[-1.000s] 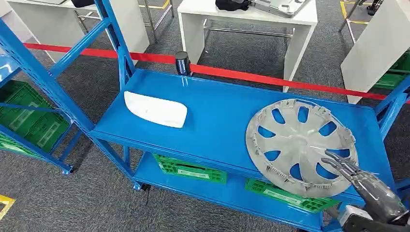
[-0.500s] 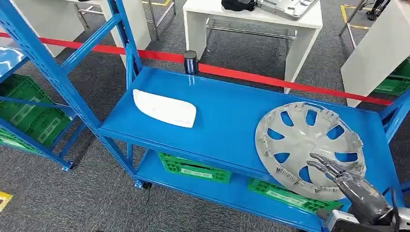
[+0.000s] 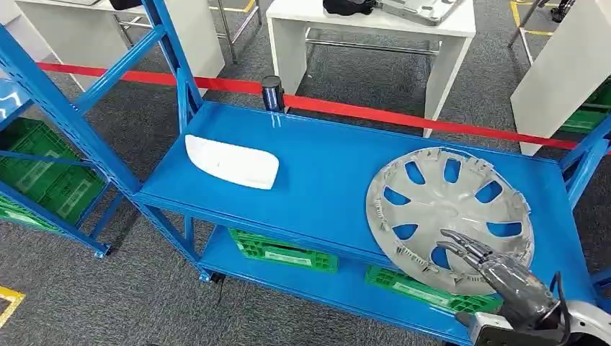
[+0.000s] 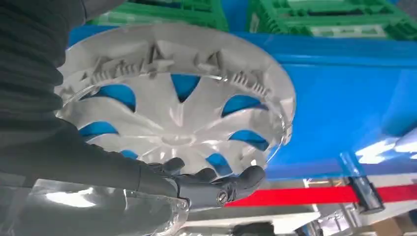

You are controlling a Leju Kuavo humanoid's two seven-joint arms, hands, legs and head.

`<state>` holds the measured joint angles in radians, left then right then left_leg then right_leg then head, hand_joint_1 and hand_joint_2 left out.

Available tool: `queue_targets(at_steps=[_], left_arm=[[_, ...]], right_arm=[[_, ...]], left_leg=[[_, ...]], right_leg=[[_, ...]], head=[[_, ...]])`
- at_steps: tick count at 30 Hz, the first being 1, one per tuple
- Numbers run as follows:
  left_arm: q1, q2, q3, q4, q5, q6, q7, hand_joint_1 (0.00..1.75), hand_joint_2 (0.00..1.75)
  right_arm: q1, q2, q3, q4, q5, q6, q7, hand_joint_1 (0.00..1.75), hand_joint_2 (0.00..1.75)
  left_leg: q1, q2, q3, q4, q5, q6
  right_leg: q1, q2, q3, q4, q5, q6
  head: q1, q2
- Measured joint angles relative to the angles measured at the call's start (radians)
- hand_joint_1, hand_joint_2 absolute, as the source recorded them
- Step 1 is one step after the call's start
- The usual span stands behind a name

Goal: Take the parts from the cabinet and place them on the table.

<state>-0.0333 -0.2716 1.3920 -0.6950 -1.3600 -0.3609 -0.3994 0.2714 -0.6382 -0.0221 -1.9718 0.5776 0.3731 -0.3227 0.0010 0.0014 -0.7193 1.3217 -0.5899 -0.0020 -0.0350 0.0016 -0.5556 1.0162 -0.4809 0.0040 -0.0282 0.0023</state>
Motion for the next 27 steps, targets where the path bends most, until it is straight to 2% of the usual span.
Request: queue_targets(at_steps=[1, 2, 3, 4, 5, 6, 7, 8, 9, 10, 12, 13, 14, 15, 16, 18, 19, 20, 23, 24, 25, 26, 27], left_arm=[[0.000, 0.000, 0.000, 0.002, 0.000, 0.003, 0.000, 0.00, 0.00], [-0.001, 0.000, -0.003, 0.002, 0.000, 0.005, 0.000, 0.00, 0.00], [-0.001, 0.002, -0.005, 0.003, 0.000, 0.007, -0.001, 0.00, 0.00], [-0.002, 0.007, -0.008, 0.003, 0.000, 0.009, -0.001, 0.00, 0.00], [-0.002, 0.006, -0.010, 0.008, -0.002, 0.010, -0.002, 0.00, 0.00], [-0.004, 0.008, -0.012, 0.009, -0.002, 0.014, -0.002, 0.00, 0.00], [-0.004, 0.009, -0.015, 0.011, -0.002, 0.016, -0.002, 0.00, 0.00], [-0.004, 0.010, -0.016, 0.013, -0.002, 0.018, -0.002, 0.00, 0.00], [-0.004, 0.011, -0.018, 0.014, -0.002, 0.019, -0.002, 0.00, 0.00], [-0.005, 0.011, -0.020, 0.019, -0.001, 0.019, -0.003, 0.00, 0.00], [-0.007, 0.012, -0.024, 0.024, -0.001, 0.022, -0.003, 0.00, 0.00], [-0.006, 0.011, -0.024, 0.027, -0.001, 0.022, -0.003, 0.00, 0.00], [-0.006, 0.011, -0.025, 0.031, -0.001, 0.022, -0.003, 0.00, 0.00], [-0.005, 0.011, -0.025, 0.034, -0.001, 0.024, -0.003, 0.00, 0.00], [-0.005, 0.012, -0.026, 0.036, -0.001, 0.025, -0.005, 0.00, 0.00], [-0.007, 0.013, -0.032, 0.043, -0.001, 0.026, -0.006, 0.00, 0.00], [-0.007, 0.013, -0.034, 0.046, -0.001, 0.027, -0.008, 0.00, 0.00], [-0.008, 0.014, -0.036, 0.048, -0.001, 0.027, -0.008, 0.00, 0.00], [-0.008, 0.019, -0.042, 0.055, 0.000, 0.034, -0.010, 0.00, 0.00], [-0.008, 0.023, -0.042, 0.058, 0.001, 0.038, -0.011, 0.00, 0.00], [-0.009, 0.024, -0.043, 0.062, 0.002, 0.042, -0.012, 0.00, 0.00], [-0.010, 0.024, -0.043, 0.067, 0.005, 0.047, -0.013, 0.00, 0.00], [-0.010, 0.026, -0.043, 0.072, 0.007, 0.049, -0.014, 0.00, 0.00]], right_arm=[[-0.004, 0.000, 0.005, 0.002, 0.000, -0.001, 0.000, 0.00, 1.75], [-0.010, -0.001, 0.010, 0.003, 0.000, -0.002, 0.000, 0.00, 1.75], [-0.016, -0.002, 0.015, 0.005, 0.000, -0.002, 0.000, 0.00, 1.75], [-0.022, -0.001, 0.020, 0.007, 0.000, -0.002, 0.000, 0.00, 1.75], [-0.029, -0.003, 0.027, 0.013, 0.001, -0.002, 0.000, 0.00, 1.75], [-0.034, -0.003, 0.033, 0.019, 0.002, -0.002, 0.000, 0.00, 1.75], [-0.037, -0.004, 0.040, 0.023, 0.003, -0.002, 0.001, 0.00, 1.75], [-0.045, -0.008, 0.047, 0.026, 0.003, -0.001, 0.001, 0.00, 1.75], [-0.051, -0.012, 0.051, 0.030, 0.002, -0.001, 0.001, 0.00, 1.75], [-0.060, -0.016, 0.054, 0.037, 0.002, 0.000, 0.000, 0.00, 1.75], [-0.077, -0.018, 0.064, 0.053, 0.002, 0.005, 0.000, 0.00, 1.75], [-0.078, -0.018, 0.070, 0.060, 0.002, 0.008, 0.000, 0.00, 1.75], [-0.080, -0.017, 0.079, 0.067, 0.002, 0.012, 0.000, 0.00, 1.75], [-0.085, -0.017, 0.085, 0.075, 0.002, 0.013, 0.000, 0.00, 1.75], [-0.094, -0.017, 0.093, 0.081, 0.003, 0.013, 0.000, 0.00, 1.75], [-0.114, -0.018, 0.106, 0.090, 0.006, 0.013, 0.003, 0.00, 1.75], [-0.123, -0.017, 0.114, 0.095, 0.008, 0.014, 0.006, 0.00, 1.75], [-0.127, -0.018, 0.121, 0.098, 0.011, 0.014, 0.008, 0.00, 1.75], [-0.132, -0.017, 0.135, 0.106, 0.014, 0.014, 0.011, 0.00, 1.75], [-0.137, -0.018, 0.141, 0.109, 0.015, 0.014, 0.013, 0.00, 1.75], [-0.141, -0.019, 0.145, 0.112, 0.017, 0.014, 0.017, 0.00, 1.75], [-0.145, -0.019, 0.150, 0.115, 0.019, 0.015, 0.018, 0.00, 1.75], [-0.149, -0.021, 0.153, 0.119, 0.021, 0.015, 0.019, 0.00, 1.75]], left_leg=[[0.000, -0.001, 0.028, -0.063, 0.040, 0.006], [-0.002, -0.002, 0.074, -0.160, 0.089, 0.015], [-0.006, -0.003, 0.122, -0.255, 0.128, 0.030], [-0.012, -0.003, 0.146, -0.305, 0.127, 0.042], [-0.016, 0.005, 0.145, -0.309, 0.133, 0.044], [-0.018, 0.004, 0.142, -0.307, 0.132, 0.045], [-0.022, 0.003, 0.142, -0.309, 0.132, 0.046], [-0.023, 0.003, 0.145, -0.323, 0.138, 0.051], [-0.011, 0.004, 0.163, -0.353, 0.156, 0.054], [-0.013, 0.007, 0.170, -0.366, 0.162, 0.057], [-0.014, 0.008, 0.168, -0.369, 0.165, 0.060], [-0.016, 0.007, 0.167, -0.368, 0.165, 0.061], [-0.017, 0.006, 0.166, -0.368, 0.165, 0.061], [-0.017, 0.005, 0.166, -0.367, 0.165, 0.060], [-0.017, 0.005, 0.167, -0.366, 0.164, 0.060], [-0.017, 0.004, 0.167, -0.355, 0.159, 0.053], [-0.019, 0.003, 0.160, -0.344, 0.154, 0.045], [-0.026, 0.002, 0.155, -0.331, 0.146, 0.038], [-0.023, 0.003, 0.152, -0.330, 0.148, 0.033], [-0.020, 0.002, 0.148, -0.324, 0.143, 0.028], [-0.018, -0.001, 0.136, -0.300, 0.123, 0.018], [-0.014, -0.002, 0.108, -0.239, 0.086, 0.010], [-0.009, -0.002, 0.068, -0.150, 0.044, 0.003]], right_leg=[[0.002, 0.001, 0.001, 0.000, 0.000, 0.000], [0.005, 0.003, 0.002, 0.000, 0.000, 0.000], [0.007, 0.004, 0.003, -0.001, 0.000, 0.000], [0.006, 0.005, 0.002, -0.002, 0.000, 0.001], [0.011, 0.005, 0.001, -0.004, 0.001, 0.002], [0.007, 0.004, 0.000, -0.005, 0.003, 0.006], [0.004, 0.003, 0.001, -0.008, 0.003, 0.012], [0.007, 0.003, 0.005, -0.017, 0.007, 0.019], [0.009, 0.002, 0.002, -0.016, 0.005, 0.020], [0.009, 0.001, -0.011, 0.014, -0.014, 0.015], [0.010, 0.001, -0.080, 0.157, -0.078, 0.003], [0.010, 0.001, -0.120, 0.238, -0.108, 0.003], [0.010, 0.001, -0.146, 0.289, -0.120, 0.008], [0.010, 0.001, -0.145, 0.285, -0.111, 0.015], [0.009, 0.000, -0.119, 0.230, -0.084, 0.027], [0.003, -0.002, -0.024, 0.044, -0.011, 0.048], [0.001, -0.006, 0.002, -0.020, 0.000, 0.043], [0.007, -0.002, 0.003, -0.019, 0.006, 0.027], [0.011, -0.002, 0.002, -0.016, 0.009, 0.011], [0.000, -0.002, 0.005, -0.019, 0.013, 0.004], [0.000, -0.002, 0.005, -0.019, 0.013, 0.002], [0.000, -0.002, 0.005, -0.019, 0.013, -0.003], [0.000, -0.001, 0.003, -0.019, 0.013, -0.003]], head=[[-0.001, 0.000], [0.000, 0.000], [0.000, 0.000], [0.002, 0.000], [0.002, 0.000], [-0.002, 0.000], [0.002, 0.000], [-0.001, 0.000], [0.001, 0.000], [0.003, 0.000], [0.005, 0.000], [0.004, 0.000], [0.004, 0.000], [0.004, 0.000], [0.004, 0.000], [0.004, 0.000], [0.005, 0.000], [0.003, 0.000], [0.002, 0.000], [0.003, 0.000], [0.002, 0.000], [-0.001, 0.000], [0.000, 0.000]])
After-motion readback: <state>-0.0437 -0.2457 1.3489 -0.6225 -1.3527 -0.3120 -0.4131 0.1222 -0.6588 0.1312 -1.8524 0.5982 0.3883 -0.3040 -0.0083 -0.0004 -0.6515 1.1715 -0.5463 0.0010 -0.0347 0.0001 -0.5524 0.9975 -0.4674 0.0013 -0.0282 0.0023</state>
